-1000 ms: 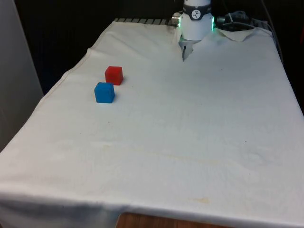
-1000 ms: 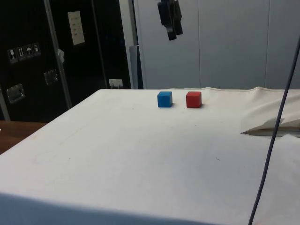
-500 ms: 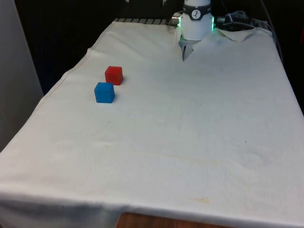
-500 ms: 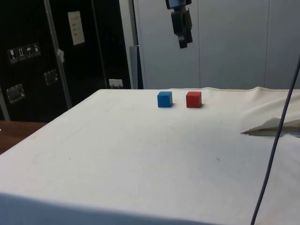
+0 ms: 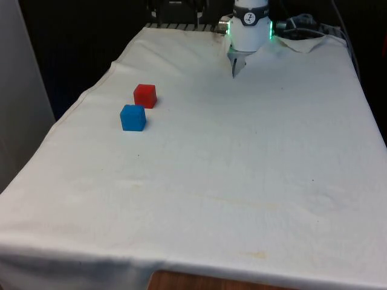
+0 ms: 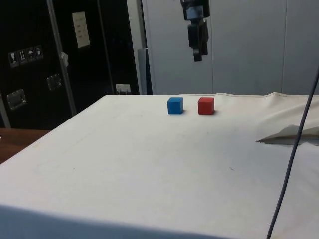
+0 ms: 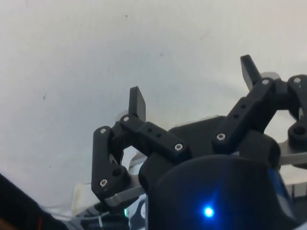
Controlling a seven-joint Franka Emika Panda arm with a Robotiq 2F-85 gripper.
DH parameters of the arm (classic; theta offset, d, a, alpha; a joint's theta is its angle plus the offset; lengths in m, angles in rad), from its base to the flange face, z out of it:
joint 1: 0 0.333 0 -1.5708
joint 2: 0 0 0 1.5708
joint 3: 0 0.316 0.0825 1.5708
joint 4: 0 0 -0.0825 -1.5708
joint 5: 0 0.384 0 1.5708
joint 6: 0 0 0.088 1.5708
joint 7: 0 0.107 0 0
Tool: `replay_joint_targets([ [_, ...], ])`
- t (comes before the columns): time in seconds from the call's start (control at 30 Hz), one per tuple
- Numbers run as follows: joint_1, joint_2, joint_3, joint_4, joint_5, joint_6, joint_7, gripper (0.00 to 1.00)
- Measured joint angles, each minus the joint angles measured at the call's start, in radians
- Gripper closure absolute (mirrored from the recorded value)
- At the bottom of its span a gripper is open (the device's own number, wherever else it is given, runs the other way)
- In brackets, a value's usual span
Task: Stack the two cubes.
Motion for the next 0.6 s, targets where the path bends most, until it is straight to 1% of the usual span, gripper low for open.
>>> replay_joint_targets([
  [0.13,0.000,0.008,-0.014,-0.012,0.000,0.035,-0.006,0.00],
  [0.17,0.000,0.014,-0.024,-0.020,0.000,0.057,-0.011,0.00],
  [0.33,-0.001,0.033,-0.051,-0.038,0.000,0.118,-0.027,0.00],
  [0.37,-0.001,0.041,-0.062,-0.046,0.000,0.144,-0.034,0.00],
  [0.4,-0.001,0.041,-0.062,-0.046,0.000,0.144,-0.034,0.00],
  [0.53,-0.001,0.057,-0.081,-0.056,0.000,0.188,-0.047,0.00],
  [0.6,-0.001,0.062,-0.085,-0.058,0.000,0.198,-0.050,0.00],
])
